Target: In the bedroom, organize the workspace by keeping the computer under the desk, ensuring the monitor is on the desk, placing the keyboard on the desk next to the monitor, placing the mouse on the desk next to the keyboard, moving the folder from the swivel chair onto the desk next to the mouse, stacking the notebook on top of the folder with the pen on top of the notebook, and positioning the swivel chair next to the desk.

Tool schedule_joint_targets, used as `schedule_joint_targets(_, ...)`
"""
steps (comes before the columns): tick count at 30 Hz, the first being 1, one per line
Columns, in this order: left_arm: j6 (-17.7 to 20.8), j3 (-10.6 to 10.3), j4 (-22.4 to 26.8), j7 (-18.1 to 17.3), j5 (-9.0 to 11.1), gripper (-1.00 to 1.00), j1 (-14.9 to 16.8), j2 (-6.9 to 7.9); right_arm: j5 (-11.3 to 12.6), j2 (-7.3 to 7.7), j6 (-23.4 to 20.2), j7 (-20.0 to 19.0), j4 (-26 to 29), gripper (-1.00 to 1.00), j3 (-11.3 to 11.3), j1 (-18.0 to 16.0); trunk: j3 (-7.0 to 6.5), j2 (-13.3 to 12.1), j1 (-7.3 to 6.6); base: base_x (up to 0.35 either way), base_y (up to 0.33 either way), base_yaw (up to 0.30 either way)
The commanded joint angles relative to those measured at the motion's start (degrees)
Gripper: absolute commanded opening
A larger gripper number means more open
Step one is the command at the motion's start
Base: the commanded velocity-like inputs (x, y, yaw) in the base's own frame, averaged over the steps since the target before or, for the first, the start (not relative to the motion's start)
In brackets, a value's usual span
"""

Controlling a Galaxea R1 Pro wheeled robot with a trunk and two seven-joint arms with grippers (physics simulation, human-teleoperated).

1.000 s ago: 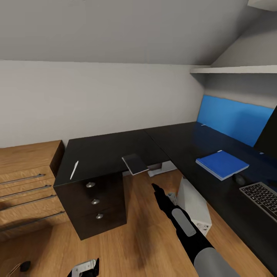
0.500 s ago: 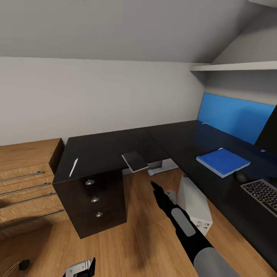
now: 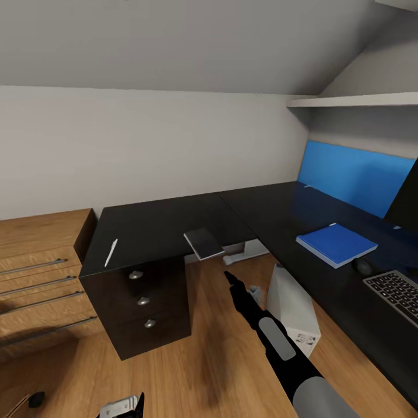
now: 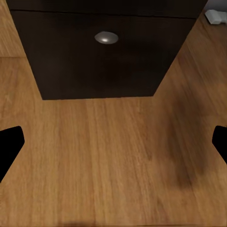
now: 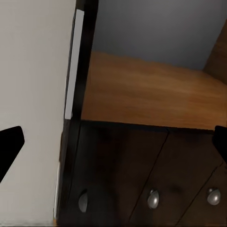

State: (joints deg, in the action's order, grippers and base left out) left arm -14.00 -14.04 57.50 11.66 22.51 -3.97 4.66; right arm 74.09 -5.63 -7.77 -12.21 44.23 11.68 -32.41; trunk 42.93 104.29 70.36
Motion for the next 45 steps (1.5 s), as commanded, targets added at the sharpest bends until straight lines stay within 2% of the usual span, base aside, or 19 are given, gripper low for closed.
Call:
schedule_joint_targets(1,-0.23,-0.29,0.02,0.4,0.39,1.0,0.01,0.09,0.53,0.0,-0.75,-0.16,-0.02,1.0,0.01,-0.03,0.04,0.02,0.0,0.0,0.0,0.0)
schedule_joint_targets(8,-0.24,-0.29,-0.17,0.36,0.24,1.0,-0.02,0.09,0.53,-0.16,-6.17,-0.34,0.0,1.0,0.07,-0.02,0.04,0.02,0.0,0.055,0.014,0.0)
schedule_joint_targets(22,-0.16,-0.28,-1.03,0.37,0.25,1.0,-0.01,0.09,0.53,-0.25,-6.72,-0.36,0.13,1.0,0.1,-0.02,0.04,0.02,0.0,0.264,0.088,0.0)
schedule_joint_targets(45,-0.15,-0.37,-1.81,0.45,0.34,1.0,0.01,0.0,0.79,-0.34,-6.38,-0.71,0.16,1.0,0.1,-0.02,0.04,0.02,0.0,0.066,0.01,0.0)
